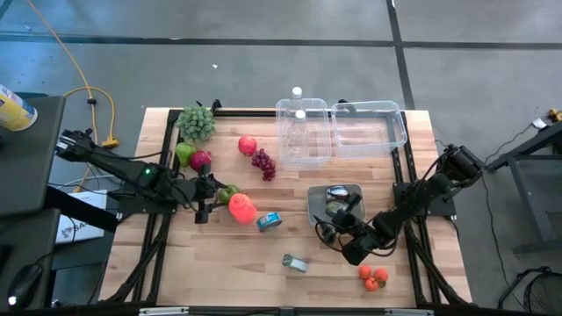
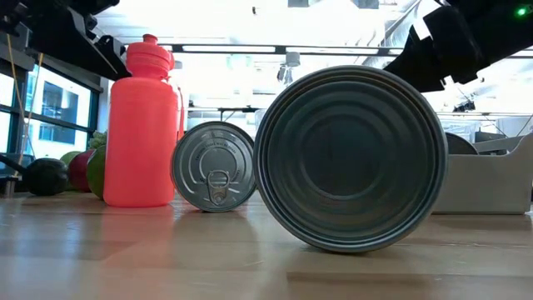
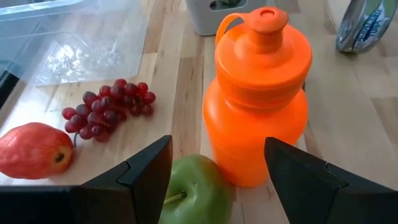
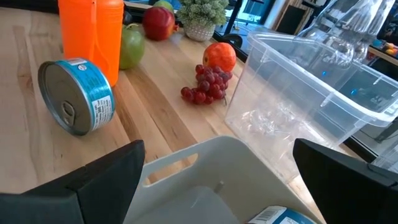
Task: Pick & Place Food Item
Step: Put the orange water bottle into the left transparent bin
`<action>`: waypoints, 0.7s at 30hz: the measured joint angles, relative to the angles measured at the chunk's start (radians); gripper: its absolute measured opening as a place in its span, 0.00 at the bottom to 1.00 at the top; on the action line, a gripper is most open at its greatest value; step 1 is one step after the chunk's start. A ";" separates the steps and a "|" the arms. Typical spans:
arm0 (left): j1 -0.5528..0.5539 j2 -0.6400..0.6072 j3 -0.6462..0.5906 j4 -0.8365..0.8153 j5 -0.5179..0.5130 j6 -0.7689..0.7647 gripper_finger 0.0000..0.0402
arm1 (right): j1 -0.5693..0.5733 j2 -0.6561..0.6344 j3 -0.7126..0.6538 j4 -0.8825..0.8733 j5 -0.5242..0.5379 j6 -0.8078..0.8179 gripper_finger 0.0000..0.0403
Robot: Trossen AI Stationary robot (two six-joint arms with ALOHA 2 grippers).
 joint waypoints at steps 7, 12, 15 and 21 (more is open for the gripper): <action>0.000 0.000 0.000 0.008 0.023 0.003 0.61 | 0.000 0.000 0.000 -0.002 -0.031 0.000 0.99; 0.001 0.000 0.000 0.037 0.021 -0.017 0.61 | 0.000 0.000 0.000 -0.001 -0.031 0.000 0.99; 0.003 -0.003 0.000 0.035 -0.026 -0.034 0.61 | 0.000 0.000 0.000 -0.001 -0.036 0.000 0.99; 0.002 -0.003 0.000 0.036 -0.069 -0.066 0.61 | 0.000 0.000 0.000 0.000 -0.060 0.000 0.99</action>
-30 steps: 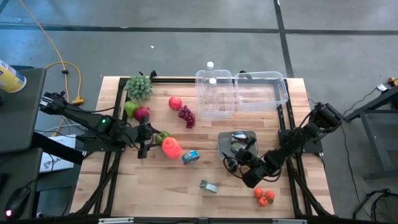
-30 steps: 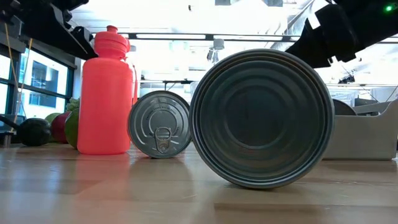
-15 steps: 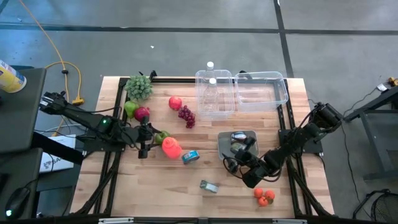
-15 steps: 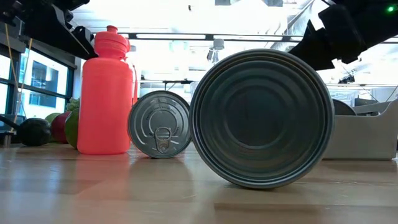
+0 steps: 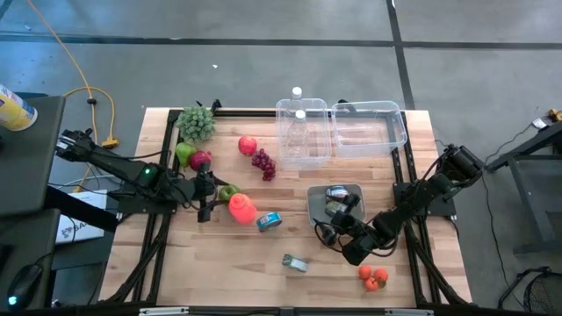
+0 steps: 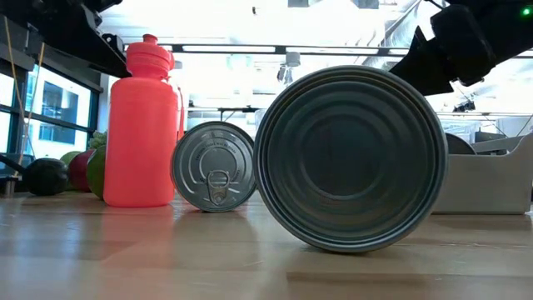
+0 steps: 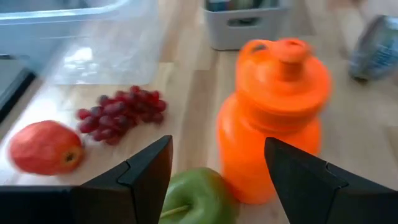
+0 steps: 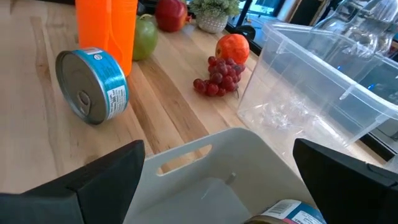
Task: Pick & Place Food Item
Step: Put the orange water bottle into the left transparent bin
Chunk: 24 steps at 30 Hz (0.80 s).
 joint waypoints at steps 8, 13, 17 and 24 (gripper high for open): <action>0.000 0.000 0.000 0.005 -0.141 -0.071 0.61 | 0.000 0.000 0.000 0.000 -0.018 0.000 0.99; 0.000 0.000 0.000 0.005 -0.138 -0.070 0.61 | 0.000 0.000 0.000 0.000 -0.018 -0.005 0.99; 0.000 0.000 0.000 0.005 -0.113 -0.071 0.67 | 0.000 0.000 0.000 0.000 -0.018 -0.019 0.99; 0.000 0.000 0.000 0.006 -0.067 -0.070 0.89 | 0.000 0.000 0.000 0.001 -0.018 -0.019 0.99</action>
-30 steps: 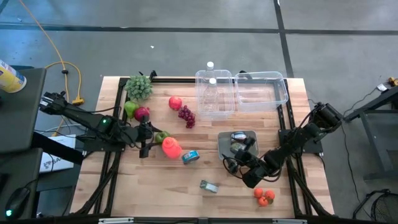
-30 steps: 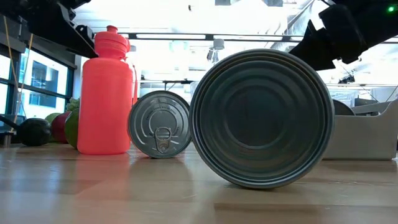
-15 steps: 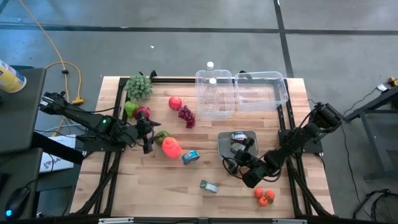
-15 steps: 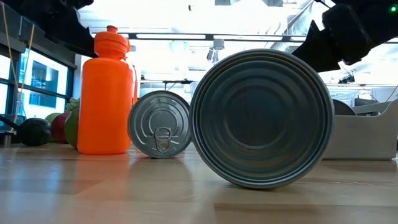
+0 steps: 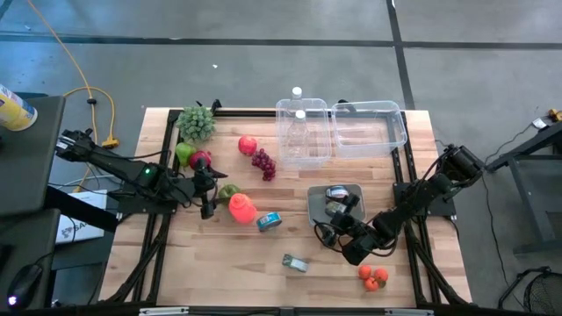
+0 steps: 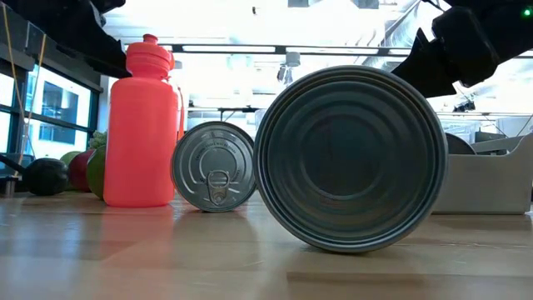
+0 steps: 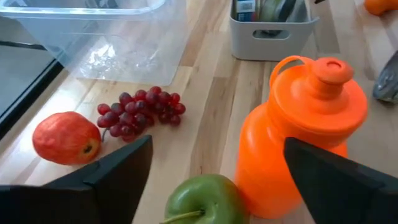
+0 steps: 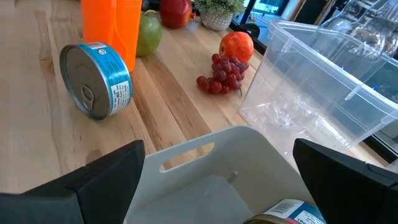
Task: Pick & Place Food Item
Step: Put the orange water bottle into the left transparent bin
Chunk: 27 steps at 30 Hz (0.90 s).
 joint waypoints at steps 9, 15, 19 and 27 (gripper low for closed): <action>-0.030 0.000 0.000 0.000 0.004 0.023 0.96 | 0.000 0.000 0.000 0.000 0.000 0.000 0.99; -0.079 0.000 0.000 0.000 0.009 -0.045 0.96 | -0.001 0.000 0.000 0.000 0.000 0.000 0.99; -0.099 0.000 0.000 0.005 0.010 -0.061 0.96 | -0.002 0.000 0.000 0.000 0.002 -0.004 0.99; -0.091 0.000 0.000 0.074 0.008 -0.138 0.96 | -0.005 0.000 0.000 0.076 -0.015 -0.007 0.99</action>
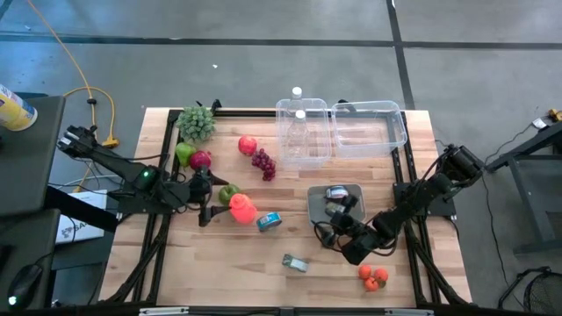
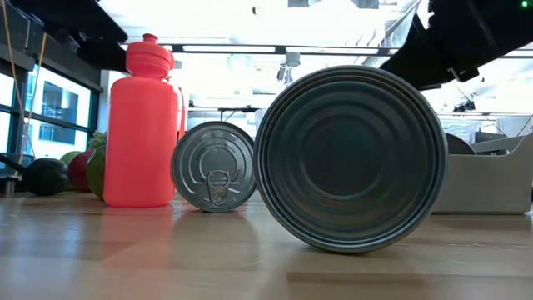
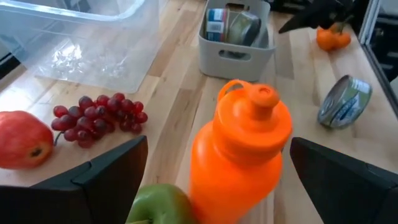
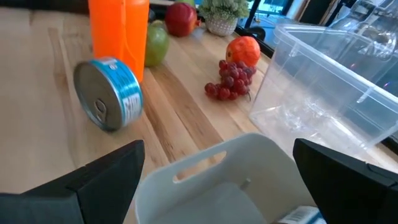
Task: Pick & Place Food Item
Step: Put the orange water bottle into the left transparent bin
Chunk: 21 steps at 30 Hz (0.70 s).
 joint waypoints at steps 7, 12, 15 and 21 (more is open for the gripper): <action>-0.004 0.005 -0.024 0.018 0.017 0.027 0.96 | -0.021 0.000 0.000 0.029 -0.029 0.000 0.99; -0.005 0.038 -0.054 0.114 0.025 0.036 0.96 | -0.046 0.000 0.000 0.029 -0.097 0.000 0.99; -0.005 0.082 -0.067 0.180 0.025 0.073 0.96 | -0.062 0.000 0.000 0.033 -0.142 0.000 0.99; -0.010 0.183 -0.069 0.310 0.026 0.143 0.96 | -0.074 0.000 0.000 0.047 -0.207 0.000 0.99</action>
